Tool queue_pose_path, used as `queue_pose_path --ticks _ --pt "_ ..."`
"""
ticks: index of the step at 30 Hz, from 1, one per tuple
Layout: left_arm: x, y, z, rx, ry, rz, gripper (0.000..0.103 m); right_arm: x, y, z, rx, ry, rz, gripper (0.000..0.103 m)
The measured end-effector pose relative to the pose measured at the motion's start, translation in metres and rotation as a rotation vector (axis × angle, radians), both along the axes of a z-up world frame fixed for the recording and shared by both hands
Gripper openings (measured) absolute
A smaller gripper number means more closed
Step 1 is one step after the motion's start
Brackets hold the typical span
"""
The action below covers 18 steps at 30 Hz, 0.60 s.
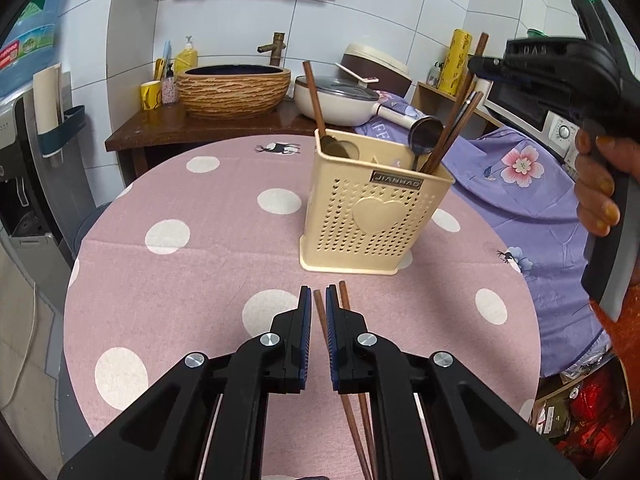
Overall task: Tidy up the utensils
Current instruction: 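Lower both chopsticks into the holder and open both tools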
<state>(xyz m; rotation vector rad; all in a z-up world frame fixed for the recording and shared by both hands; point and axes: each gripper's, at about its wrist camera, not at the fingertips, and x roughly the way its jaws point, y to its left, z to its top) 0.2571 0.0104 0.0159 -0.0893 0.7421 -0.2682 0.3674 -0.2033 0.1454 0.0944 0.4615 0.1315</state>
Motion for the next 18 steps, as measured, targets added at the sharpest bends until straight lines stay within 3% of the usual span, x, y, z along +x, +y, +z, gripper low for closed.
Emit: queue_pose_path --ticks 10,11,13,14,18 --pt "0.001 -0.005 -0.009 -0.004 0.024 -0.012 0.011 0.006 -0.008 -0.032 0.0 0.058 -0.014 0.009" --pt "0.001 -0.005 -0.009 -0.006 0.024 -0.011 0.016 0.003 -0.009 -0.034 -0.001 0.056 -0.016 0.013" --pt "0.001 -0.004 -0.01 -0.01 0.022 -0.002 0.025 -0.004 -0.013 -0.035 0.017 0.049 -0.017 0.038" --pt "0.001 -0.002 -0.011 -0.012 0.022 0.004 0.031 -0.01 -0.015 -0.036 0.027 0.036 -0.022 0.055" --pt "0.001 0.002 -0.018 0.001 0.027 0.024 0.043 -0.037 -0.013 -0.041 -0.001 0.021 -0.009 0.056"
